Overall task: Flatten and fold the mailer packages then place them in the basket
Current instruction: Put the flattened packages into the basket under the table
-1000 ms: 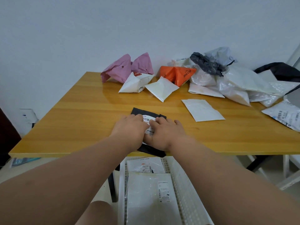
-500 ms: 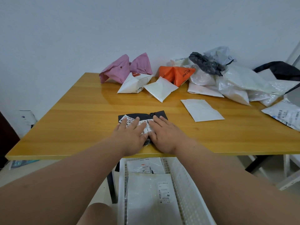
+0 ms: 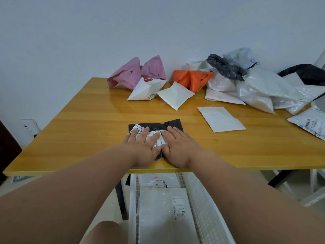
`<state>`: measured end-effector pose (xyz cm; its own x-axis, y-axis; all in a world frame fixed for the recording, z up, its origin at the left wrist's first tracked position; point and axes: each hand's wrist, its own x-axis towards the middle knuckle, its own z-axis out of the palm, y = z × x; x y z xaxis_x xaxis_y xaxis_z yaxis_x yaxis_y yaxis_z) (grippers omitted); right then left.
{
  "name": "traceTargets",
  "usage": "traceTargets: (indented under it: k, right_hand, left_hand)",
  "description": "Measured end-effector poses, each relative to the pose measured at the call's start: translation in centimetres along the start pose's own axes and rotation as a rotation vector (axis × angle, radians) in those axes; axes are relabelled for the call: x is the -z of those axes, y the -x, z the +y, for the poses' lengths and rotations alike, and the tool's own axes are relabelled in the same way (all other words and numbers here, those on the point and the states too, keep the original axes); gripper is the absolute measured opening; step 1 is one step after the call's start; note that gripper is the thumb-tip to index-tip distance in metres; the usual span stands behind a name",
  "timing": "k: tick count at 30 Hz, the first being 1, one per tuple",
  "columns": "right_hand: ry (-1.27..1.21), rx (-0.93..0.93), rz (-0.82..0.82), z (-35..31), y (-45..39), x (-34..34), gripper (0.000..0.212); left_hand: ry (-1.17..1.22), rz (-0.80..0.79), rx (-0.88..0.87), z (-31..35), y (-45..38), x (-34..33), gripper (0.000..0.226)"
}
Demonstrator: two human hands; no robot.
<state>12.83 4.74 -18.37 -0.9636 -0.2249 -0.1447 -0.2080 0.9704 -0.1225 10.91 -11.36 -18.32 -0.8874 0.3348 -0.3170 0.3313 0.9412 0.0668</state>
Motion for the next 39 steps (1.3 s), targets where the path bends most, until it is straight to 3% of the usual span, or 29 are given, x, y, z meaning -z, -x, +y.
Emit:
traceTargets:
  k: [6,12,17,22,27,39]
  right_hand:
    - [-0.022,-0.003,0.01,-0.2,-0.5,0.5,0.055]
    - [0.076,-0.043,0.112,-0.5,-1.0,1.7,0.024]
    - [0.114,-0.033,0.179,-0.5,-1.0,0.3,0.043]
    - [0.159,0.023,0.212,0.1,-1.2,-0.3,0.05]
    - [0.069,0.052,0.104,0.4,-1.5,-0.5,0.055]
    - [0.055,0.053,0.088,0.3,-2.0,-0.5,0.053]
  left_hand:
    - [-0.005,-0.021,-0.006,-0.2,-0.2,0.1,0.061]
    - [0.026,0.03,-0.016,-0.7,-0.6,0.6,0.065]
    - [0.008,0.111,0.052,-0.5,-1.1,1.1,0.059]
    - [-0.121,0.297,0.006,0.4,-1.1,-0.4,0.062]
    - [0.057,0.251,-0.04,-0.1,-1.6,-0.9,0.063]
    - [0.04,0.193,-0.037,-0.2,-2.2,-0.7,0.059]
